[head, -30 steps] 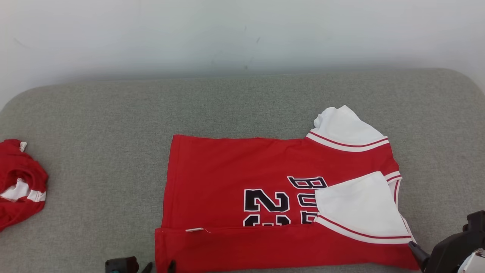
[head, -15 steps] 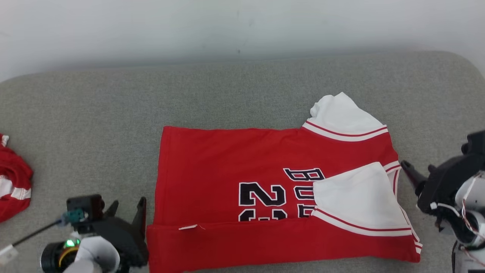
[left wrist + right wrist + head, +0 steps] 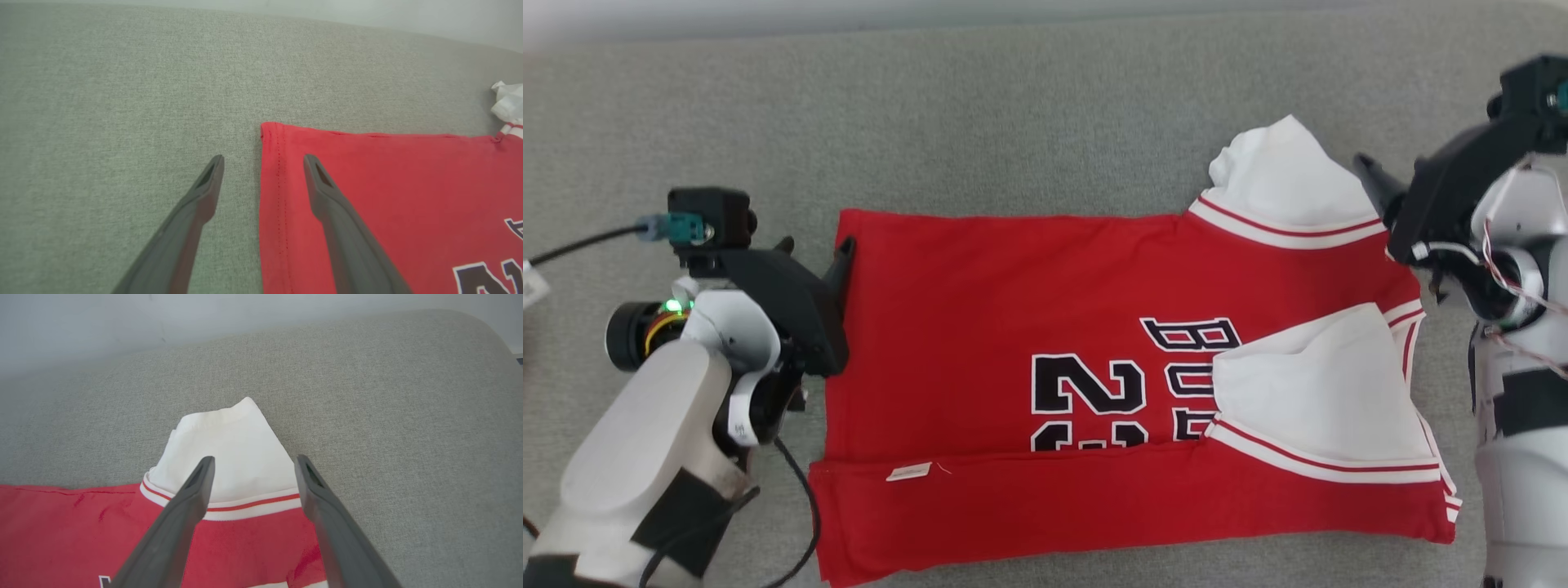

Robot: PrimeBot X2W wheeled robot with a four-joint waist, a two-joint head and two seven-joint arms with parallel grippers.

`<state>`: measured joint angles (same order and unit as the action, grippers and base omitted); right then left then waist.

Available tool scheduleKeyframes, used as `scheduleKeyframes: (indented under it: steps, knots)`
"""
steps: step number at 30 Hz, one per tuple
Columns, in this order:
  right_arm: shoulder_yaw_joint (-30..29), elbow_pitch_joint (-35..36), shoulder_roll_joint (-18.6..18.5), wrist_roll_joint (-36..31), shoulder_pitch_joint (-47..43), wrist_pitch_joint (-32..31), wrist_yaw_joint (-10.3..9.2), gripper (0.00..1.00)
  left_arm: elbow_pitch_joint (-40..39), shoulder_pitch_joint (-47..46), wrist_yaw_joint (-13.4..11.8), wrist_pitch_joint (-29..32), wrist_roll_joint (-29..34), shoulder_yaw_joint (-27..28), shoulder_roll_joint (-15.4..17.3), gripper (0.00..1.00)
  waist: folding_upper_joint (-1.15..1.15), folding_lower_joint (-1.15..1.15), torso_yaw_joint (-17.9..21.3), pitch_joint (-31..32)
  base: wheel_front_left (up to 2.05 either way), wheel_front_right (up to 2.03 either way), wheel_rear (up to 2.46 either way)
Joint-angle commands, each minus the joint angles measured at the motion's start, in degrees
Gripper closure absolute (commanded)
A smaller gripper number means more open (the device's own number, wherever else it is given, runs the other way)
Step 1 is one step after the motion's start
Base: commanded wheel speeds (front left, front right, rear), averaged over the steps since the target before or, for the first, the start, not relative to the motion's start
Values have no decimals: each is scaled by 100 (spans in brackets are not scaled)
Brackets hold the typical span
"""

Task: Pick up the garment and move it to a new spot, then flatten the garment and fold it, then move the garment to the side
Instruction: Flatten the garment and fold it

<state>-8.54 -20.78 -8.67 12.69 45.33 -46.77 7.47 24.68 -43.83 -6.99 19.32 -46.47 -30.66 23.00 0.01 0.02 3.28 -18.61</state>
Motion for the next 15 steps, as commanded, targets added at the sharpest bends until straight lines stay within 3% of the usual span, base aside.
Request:
scheduleKeyframes:
  steps: [1,15]
  knots:
    - [54,-93,-74,-53,109,62,2,0,115,-94,16,32,18,-28,-46,0,-1,-2,68,-239,0,0,0]
    - [501,-1053,-295,208,1126,438,2,0,1171,-1060,350,180,298,-316,-134,0,-1,-2,125,-776,0,0,0]
